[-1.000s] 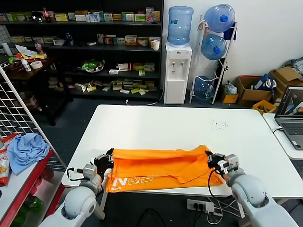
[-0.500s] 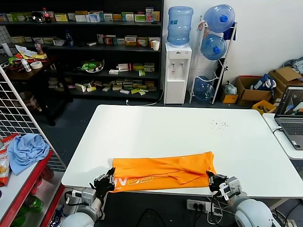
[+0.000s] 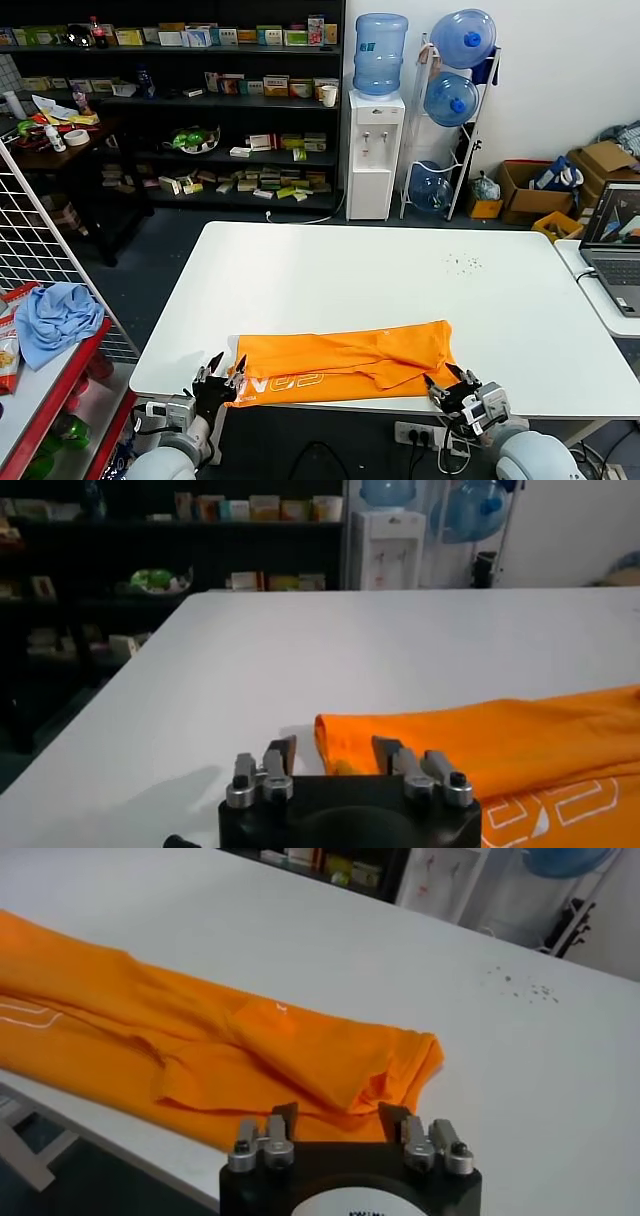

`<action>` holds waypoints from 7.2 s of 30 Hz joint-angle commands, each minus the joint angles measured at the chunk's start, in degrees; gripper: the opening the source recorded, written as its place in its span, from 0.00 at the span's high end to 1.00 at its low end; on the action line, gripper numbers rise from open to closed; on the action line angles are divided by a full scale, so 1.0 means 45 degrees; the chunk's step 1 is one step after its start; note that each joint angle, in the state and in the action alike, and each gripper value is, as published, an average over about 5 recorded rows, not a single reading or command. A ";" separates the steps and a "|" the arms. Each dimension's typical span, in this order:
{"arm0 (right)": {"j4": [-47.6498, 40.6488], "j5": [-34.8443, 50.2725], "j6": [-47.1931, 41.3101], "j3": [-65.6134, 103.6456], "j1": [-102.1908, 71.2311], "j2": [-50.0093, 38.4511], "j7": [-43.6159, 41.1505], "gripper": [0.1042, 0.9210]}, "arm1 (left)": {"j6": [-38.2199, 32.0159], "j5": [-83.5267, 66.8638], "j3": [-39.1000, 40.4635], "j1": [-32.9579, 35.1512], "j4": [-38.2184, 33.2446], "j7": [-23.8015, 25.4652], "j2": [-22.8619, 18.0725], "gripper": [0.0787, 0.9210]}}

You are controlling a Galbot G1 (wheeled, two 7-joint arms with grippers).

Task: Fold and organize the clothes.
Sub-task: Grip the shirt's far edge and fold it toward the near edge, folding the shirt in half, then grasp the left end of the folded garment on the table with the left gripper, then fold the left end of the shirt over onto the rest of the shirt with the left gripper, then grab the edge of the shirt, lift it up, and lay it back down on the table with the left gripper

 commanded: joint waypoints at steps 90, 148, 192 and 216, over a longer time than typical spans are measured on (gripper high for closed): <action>-0.0865 -0.2071 0.4413 0.1267 -0.0553 0.1605 0.1728 0.12 | 0.0719 -0.0443 0.4630 -0.3201 0.0481 -0.1152 -0.3024 0.94; -0.0833 -0.2027 0.4182 0.0962 -0.0818 0.1254 0.1224 0.12 | 0.2082 -0.4035 0.0246 -0.2494 0.2076 0.2355 0.0109 0.12; -0.0490 -0.2034 0.4141 0.1000 -0.1003 0.1340 0.1217 0.12 | 0.2620 -0.4420 0.0799 -0.3285 0.3067 0.3175 -0.0641 0.33; -0.0902 -0.2036 0.4252 0.0482 -0.0326 0.1388 0.1237 0.12 | 0.1863 -0.3890 -0.1473 -0.2221 0.1622 0.1968 0.0916 0.92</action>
